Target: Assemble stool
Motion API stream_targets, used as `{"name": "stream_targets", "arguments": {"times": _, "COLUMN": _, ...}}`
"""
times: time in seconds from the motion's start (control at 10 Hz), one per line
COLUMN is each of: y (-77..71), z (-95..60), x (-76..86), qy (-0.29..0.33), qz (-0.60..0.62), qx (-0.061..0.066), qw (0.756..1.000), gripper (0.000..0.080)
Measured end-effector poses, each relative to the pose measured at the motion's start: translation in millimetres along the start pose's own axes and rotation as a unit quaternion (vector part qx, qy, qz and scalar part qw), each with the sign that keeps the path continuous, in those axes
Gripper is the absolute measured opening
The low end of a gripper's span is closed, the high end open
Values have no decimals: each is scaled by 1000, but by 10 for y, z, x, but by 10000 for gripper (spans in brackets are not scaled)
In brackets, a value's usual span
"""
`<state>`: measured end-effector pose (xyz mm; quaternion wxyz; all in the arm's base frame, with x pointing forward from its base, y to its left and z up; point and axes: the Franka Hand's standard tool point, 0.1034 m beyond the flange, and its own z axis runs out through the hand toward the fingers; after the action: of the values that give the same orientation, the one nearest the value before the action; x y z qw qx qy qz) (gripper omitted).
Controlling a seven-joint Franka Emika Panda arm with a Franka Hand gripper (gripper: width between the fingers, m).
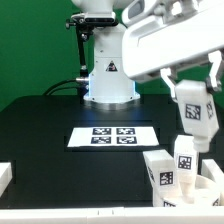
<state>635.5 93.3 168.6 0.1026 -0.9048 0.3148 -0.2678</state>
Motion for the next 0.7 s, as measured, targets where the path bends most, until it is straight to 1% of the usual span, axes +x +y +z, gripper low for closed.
{"name": "stream_targets", "arguments": {"times": 0.1, "y": -6, "z": 10, "x": -26, "qy": -2, "qz": -6, "qx": -1, "qw": 1000, "gripper": 325}}
{"name": "stream_targets", "arguments": {"times": 0.4, "y": 26, "z": 27, "x": -25, "qy": 4, "qz": -8, "qx": -1, "qw": 1000, "gripper": 327}}
{"name": "stream_targets", "arguments": {"times": 0.5, "y": 104, "z": 113, "x": -72, "qy": 14, "qz": -13, "qx": -4, "qw": 1000, "gripper": 327}}
{"name": "stream_targets", "arguments": {"times": 0.6, "y": 133, "z": 177, "x": -134, "qy": 11, "qz": -12, "qx": -8, "qw": 1000, "gripper": 327}}
{"name": "stream_targets", "arguments": {"times": 0.7, "y": 129, "z": 188, "x": -153, "qy": 10, "qz": -12, "qx": -9, "qw": 1000, "gripper": 327}}
